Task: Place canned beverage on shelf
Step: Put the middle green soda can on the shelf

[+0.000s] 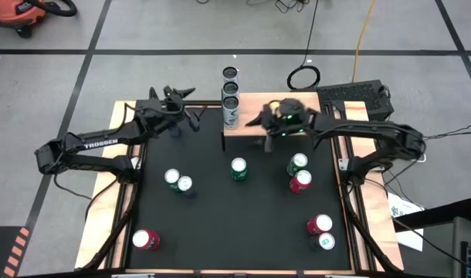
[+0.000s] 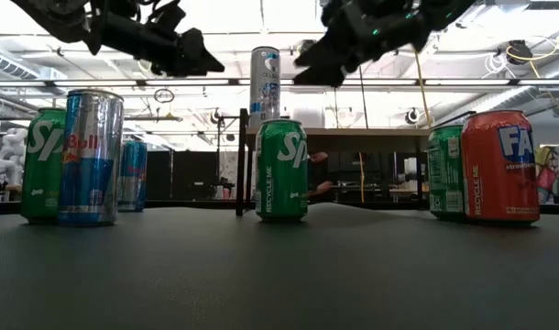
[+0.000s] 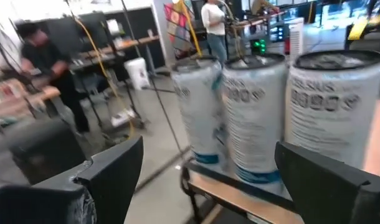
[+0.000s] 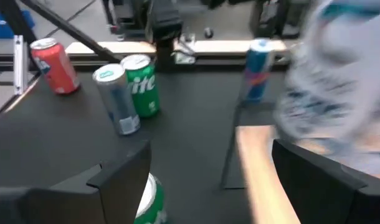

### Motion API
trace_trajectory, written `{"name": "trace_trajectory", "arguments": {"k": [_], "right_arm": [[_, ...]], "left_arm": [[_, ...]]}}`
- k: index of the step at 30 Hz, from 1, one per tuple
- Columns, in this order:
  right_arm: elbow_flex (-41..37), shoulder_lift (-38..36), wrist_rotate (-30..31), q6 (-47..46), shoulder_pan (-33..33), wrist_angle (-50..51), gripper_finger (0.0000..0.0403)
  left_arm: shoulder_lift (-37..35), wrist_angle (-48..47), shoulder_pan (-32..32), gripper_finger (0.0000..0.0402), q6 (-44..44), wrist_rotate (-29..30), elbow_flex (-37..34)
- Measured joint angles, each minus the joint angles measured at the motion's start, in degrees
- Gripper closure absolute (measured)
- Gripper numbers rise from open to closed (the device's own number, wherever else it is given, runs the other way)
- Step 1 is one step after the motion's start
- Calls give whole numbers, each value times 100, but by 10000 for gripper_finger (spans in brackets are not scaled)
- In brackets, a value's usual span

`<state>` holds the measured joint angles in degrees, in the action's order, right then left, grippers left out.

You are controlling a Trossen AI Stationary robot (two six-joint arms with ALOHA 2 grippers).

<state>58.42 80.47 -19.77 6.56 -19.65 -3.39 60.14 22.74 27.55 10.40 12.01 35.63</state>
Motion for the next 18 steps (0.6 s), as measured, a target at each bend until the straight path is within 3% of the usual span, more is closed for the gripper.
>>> {"name": "trace_trajectory", "arguments": {"k": [7, 18], "right_arm": [[1, 757, -34, -105, 311, -191, 83], [-3, 957, -582, -111, 805, -215, 83]], "left_arm": [[-92, -874, -366, 38, -410, 57, -163], [-94, -1128, -1437, 38, -701, 39, -380]]}}
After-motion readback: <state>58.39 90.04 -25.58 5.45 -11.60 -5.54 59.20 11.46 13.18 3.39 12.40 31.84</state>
